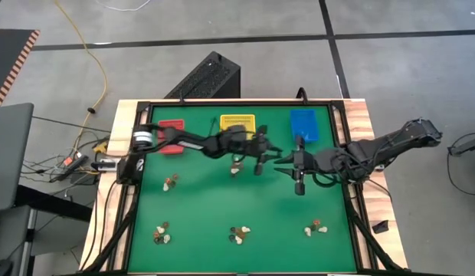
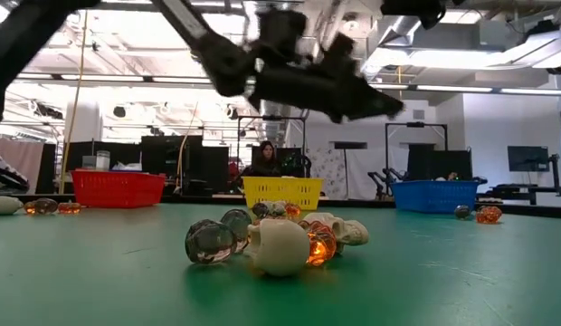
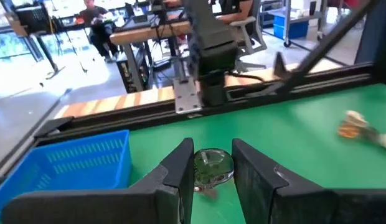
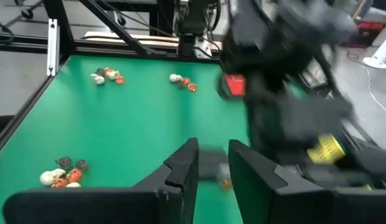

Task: Sort Halloween decoration
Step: Put the purple skull toy into the blue bin, then put the white skull toy into the yellow bin

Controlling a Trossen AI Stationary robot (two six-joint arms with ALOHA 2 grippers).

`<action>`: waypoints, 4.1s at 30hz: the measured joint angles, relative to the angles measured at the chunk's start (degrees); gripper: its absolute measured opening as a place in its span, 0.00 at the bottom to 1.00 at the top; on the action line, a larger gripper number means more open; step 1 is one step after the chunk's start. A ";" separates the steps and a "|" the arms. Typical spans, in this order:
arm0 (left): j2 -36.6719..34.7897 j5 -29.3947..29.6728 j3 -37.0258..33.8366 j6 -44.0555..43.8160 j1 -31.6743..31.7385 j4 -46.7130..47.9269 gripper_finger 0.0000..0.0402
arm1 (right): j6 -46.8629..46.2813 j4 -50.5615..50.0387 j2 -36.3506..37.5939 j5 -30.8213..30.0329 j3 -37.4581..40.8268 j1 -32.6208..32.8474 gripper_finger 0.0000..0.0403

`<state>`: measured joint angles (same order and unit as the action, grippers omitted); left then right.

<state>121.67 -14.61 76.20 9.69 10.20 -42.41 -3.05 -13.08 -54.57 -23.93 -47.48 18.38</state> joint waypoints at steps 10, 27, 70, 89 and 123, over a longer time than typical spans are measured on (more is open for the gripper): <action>21.78 4.21 31.54 -3.60 3.13 5.52 0.20 | 1.45 -0.17 1.68 -2.39 0.00 4.28 0.29; 36.04 7.78 57.70 -13.91 7.88 24.25 0.24 | 1.58 -1.51 1.85 -4.91 0.00 5.89 0.29; -18.43 30.07 52.68 -7.96 8.81 132.31 0.42 | 5.51 7.98 -15.25 -2.47 -0.27 -5.56 0.29; -70.50 26.69 -33.74 -8.40 -18.46 61.08 0.42 | -1.26 16.40 -38.00 27.53 -7.65 2.42 0.39; -75.19 22.45 -61.48 -13.75 -19.39 25.53 0.42 | -14.47 35.45 -57.71 5.84 -5.68 10.82 0.63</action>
<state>46.48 7.84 14.72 -4.06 -9.19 -16.88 -17.53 22.37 -112.28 -18.09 -53.17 29.20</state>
